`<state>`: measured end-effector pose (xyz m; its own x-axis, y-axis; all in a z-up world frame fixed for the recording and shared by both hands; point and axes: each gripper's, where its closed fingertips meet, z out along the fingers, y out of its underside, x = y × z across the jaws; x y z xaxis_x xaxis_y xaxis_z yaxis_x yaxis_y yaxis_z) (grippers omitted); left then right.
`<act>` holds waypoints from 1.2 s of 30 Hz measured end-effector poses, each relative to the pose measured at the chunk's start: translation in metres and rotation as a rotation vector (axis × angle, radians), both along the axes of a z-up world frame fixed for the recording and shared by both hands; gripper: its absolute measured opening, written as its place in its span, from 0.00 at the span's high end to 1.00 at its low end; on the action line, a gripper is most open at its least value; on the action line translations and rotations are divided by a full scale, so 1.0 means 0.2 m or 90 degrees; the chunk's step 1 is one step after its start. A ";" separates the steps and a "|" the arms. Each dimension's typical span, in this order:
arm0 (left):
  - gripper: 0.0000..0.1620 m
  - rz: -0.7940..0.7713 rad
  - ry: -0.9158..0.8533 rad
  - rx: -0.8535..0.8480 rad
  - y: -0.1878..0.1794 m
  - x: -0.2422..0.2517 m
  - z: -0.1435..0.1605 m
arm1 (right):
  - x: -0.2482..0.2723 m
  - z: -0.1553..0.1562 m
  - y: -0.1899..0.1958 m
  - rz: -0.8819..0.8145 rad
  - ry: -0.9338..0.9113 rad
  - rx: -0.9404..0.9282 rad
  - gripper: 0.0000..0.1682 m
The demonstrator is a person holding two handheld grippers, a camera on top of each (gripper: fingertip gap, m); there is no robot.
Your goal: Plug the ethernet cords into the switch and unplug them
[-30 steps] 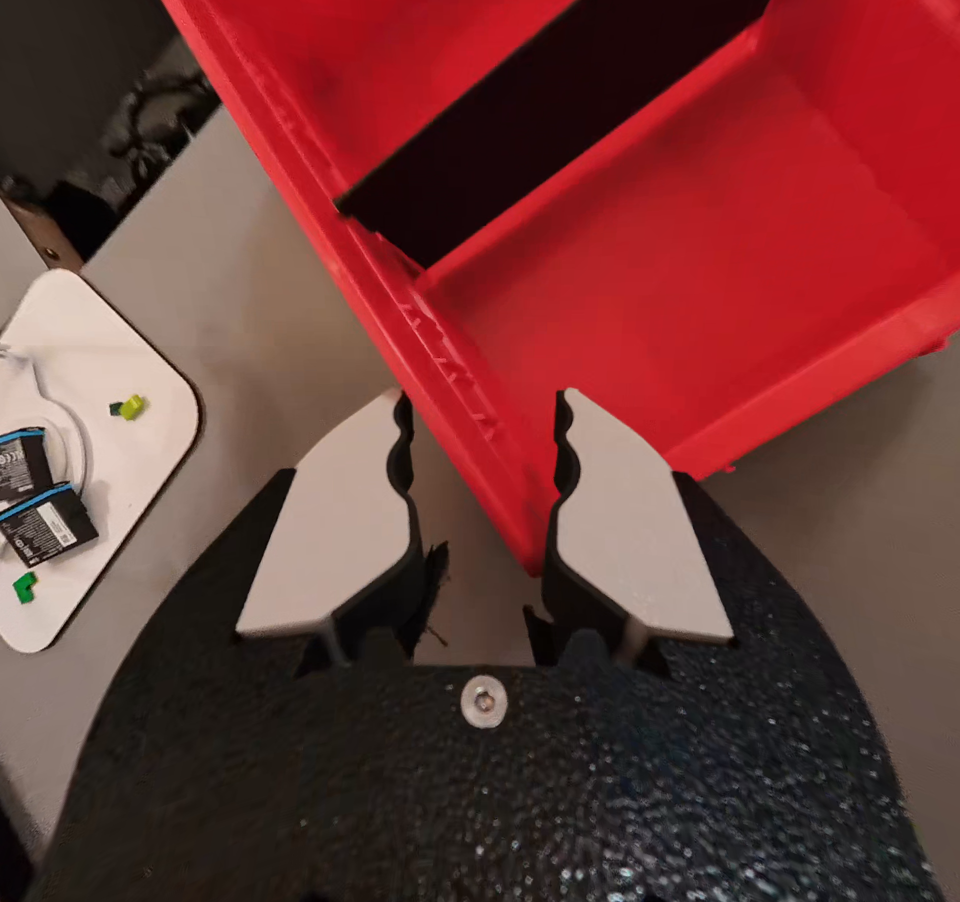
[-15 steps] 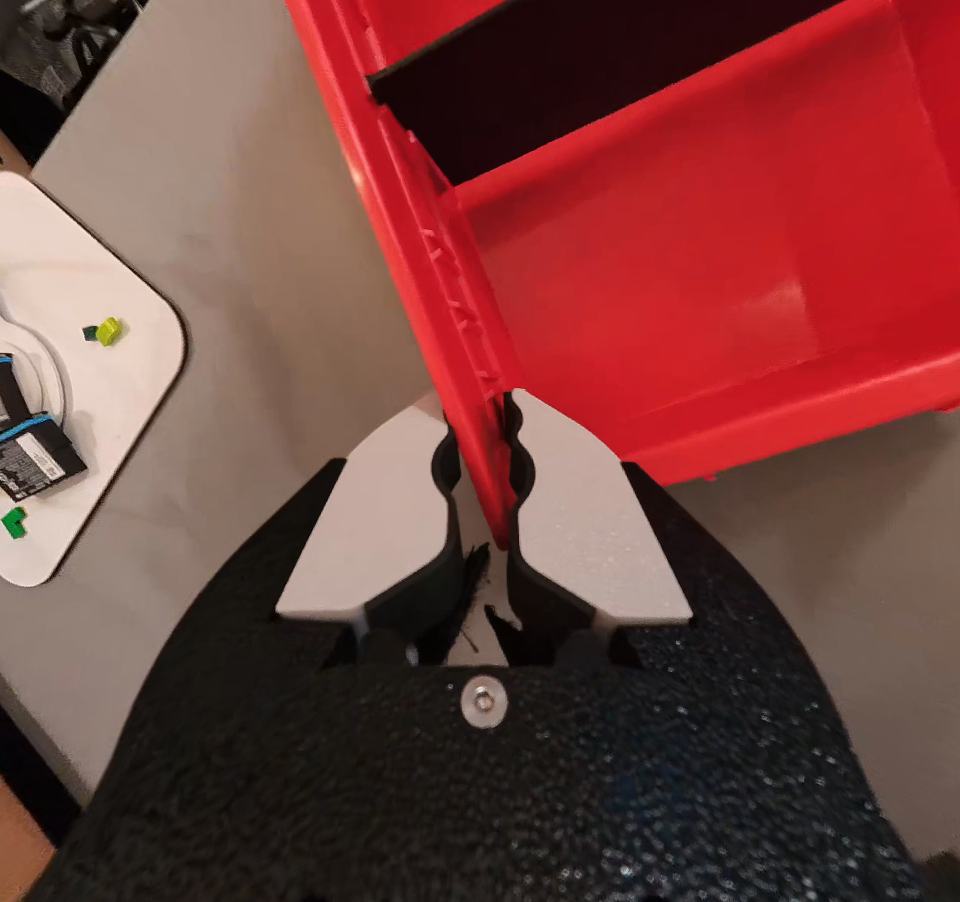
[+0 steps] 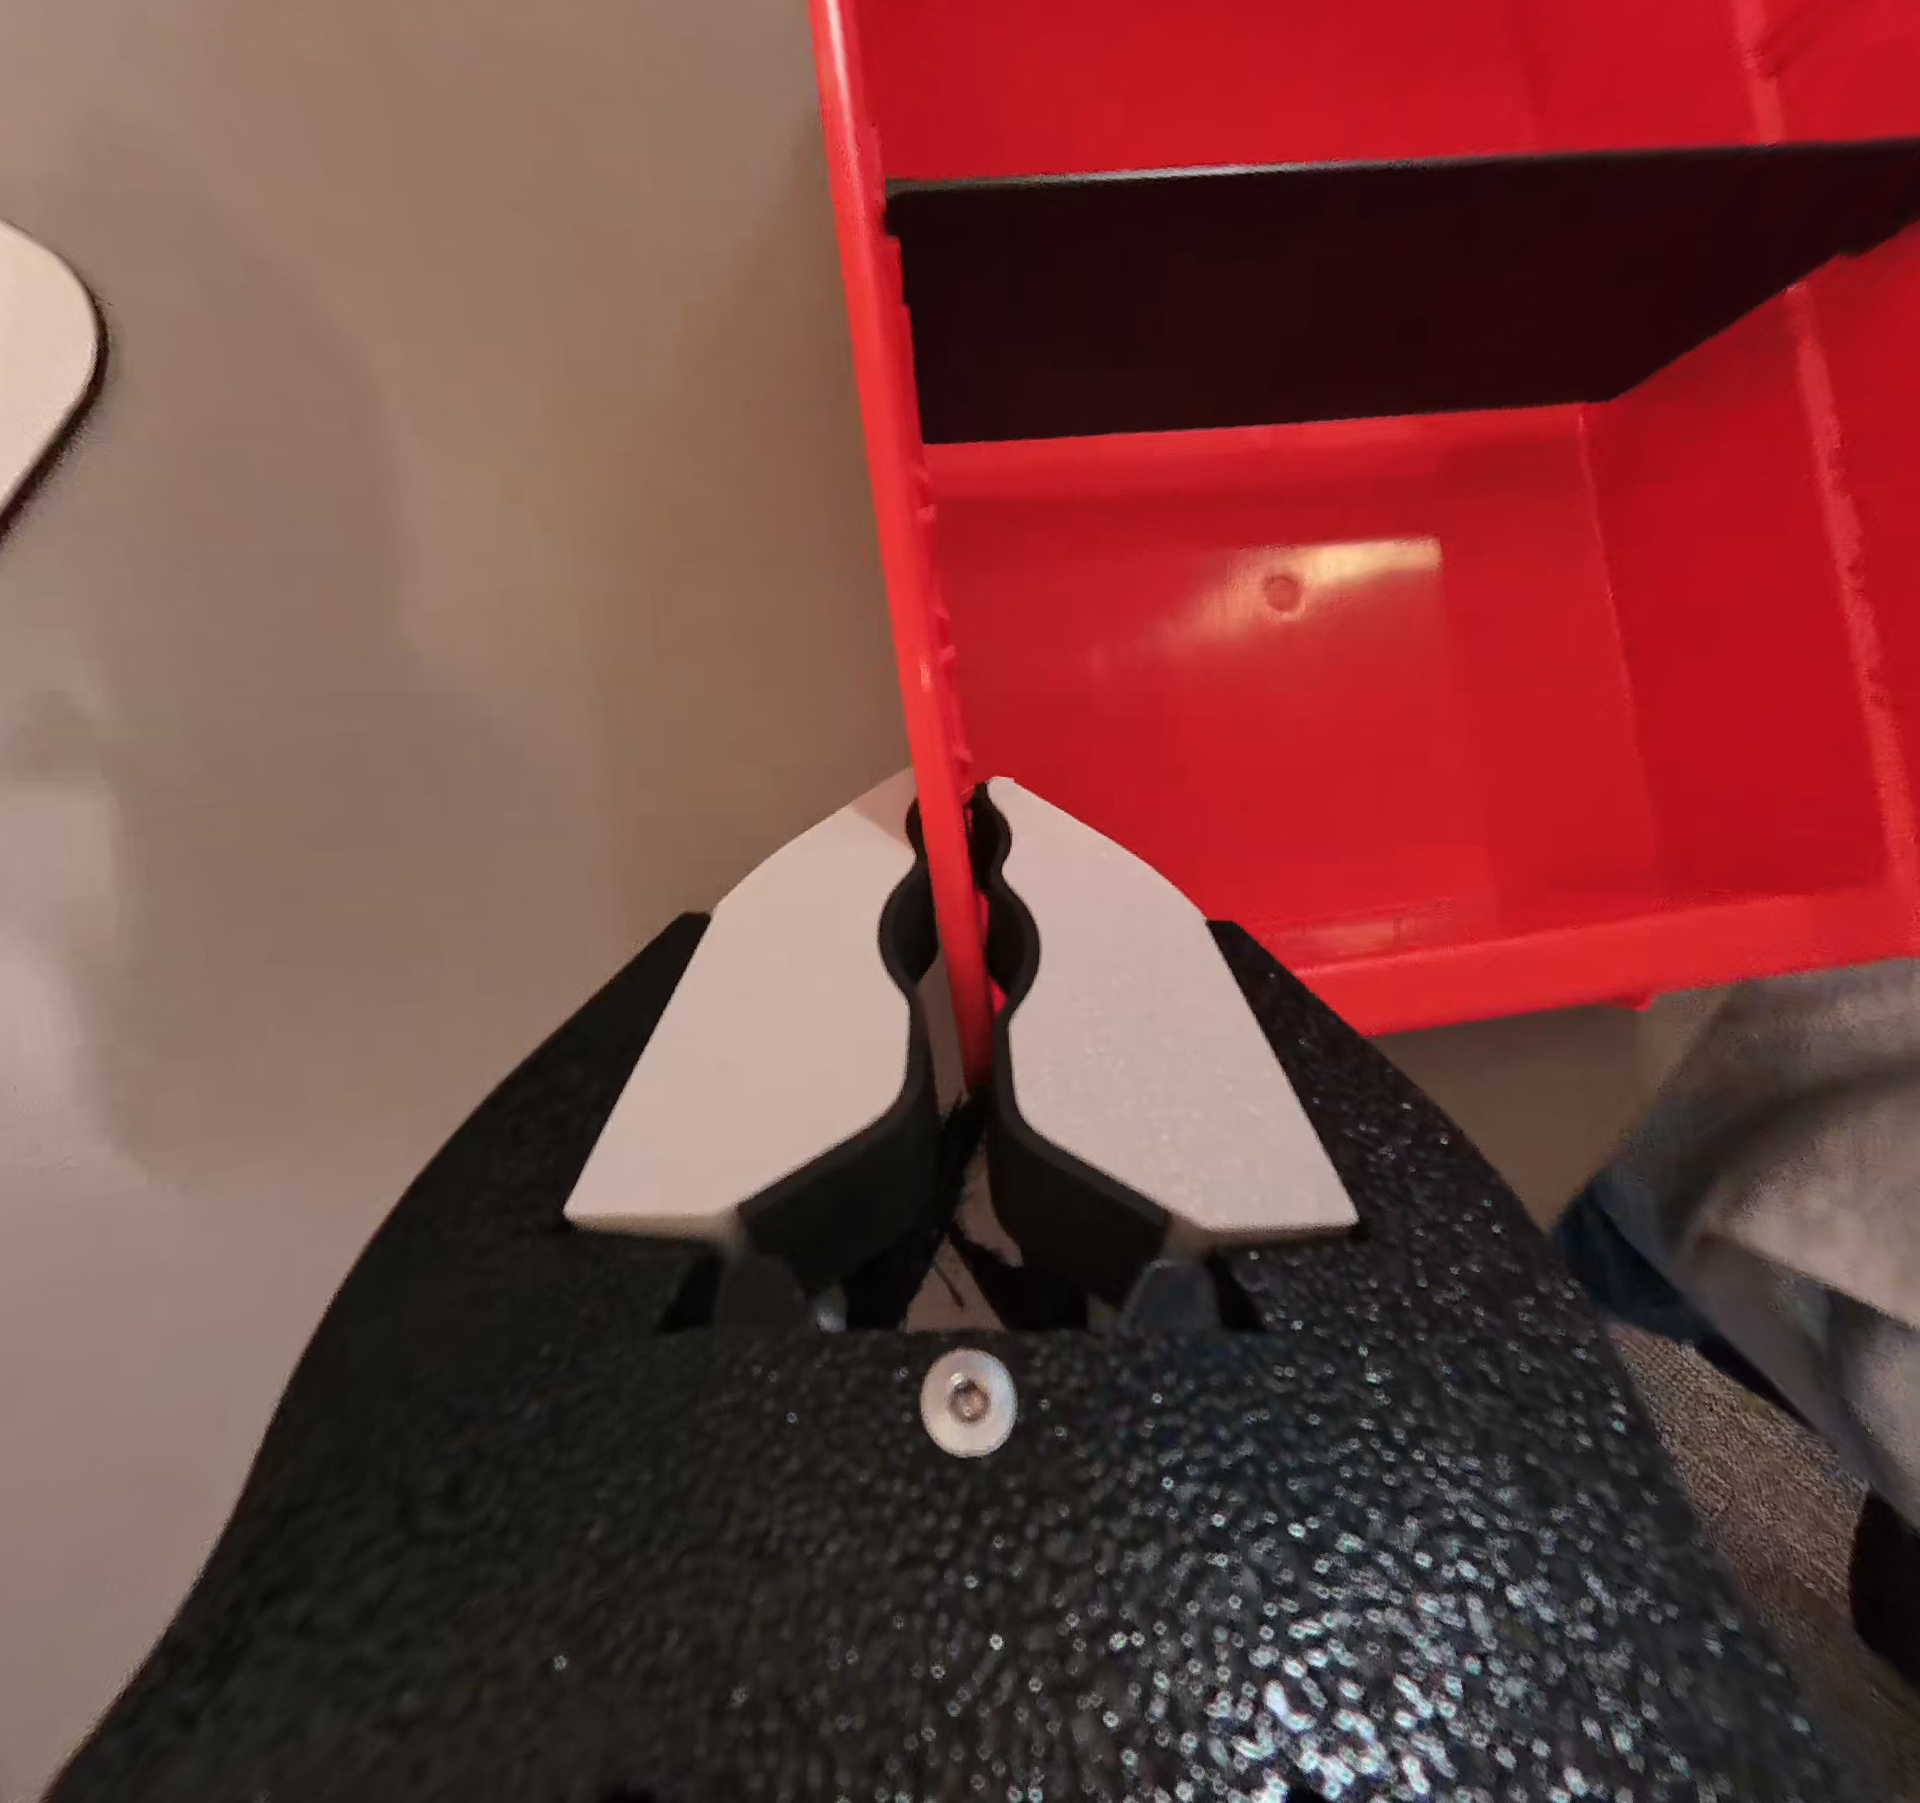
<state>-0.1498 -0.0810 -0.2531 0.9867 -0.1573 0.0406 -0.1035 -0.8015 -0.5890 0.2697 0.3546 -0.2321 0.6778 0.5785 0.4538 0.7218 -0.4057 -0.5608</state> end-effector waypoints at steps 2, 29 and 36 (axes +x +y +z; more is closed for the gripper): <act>0.98 0.008 0.002 0.005 -0.11 -0.02 0.02 | -0.09 0.00 -0.05 0.013 0.011 0.000 0.94; 0.97 0.151 -0.014 -0.034 -0.89 -0.17 0.01 | -1.00 -0.01 -0.67 0.201 0.006 0.009 0.90; 0.97 0.168 -0.034 -0.033 -0.91 -0.19 -0.01 | -1.03 0.19 -0.76 0.292 0.054 0.077 0.84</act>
<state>-0.1883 -0.2625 -0.2548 0.9896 0.1082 0.0950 0.1427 -0.8255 -0.5460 0.0632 0.2032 -0.1933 0.4023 0.7726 0.4912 0.7610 0.0161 -0.6486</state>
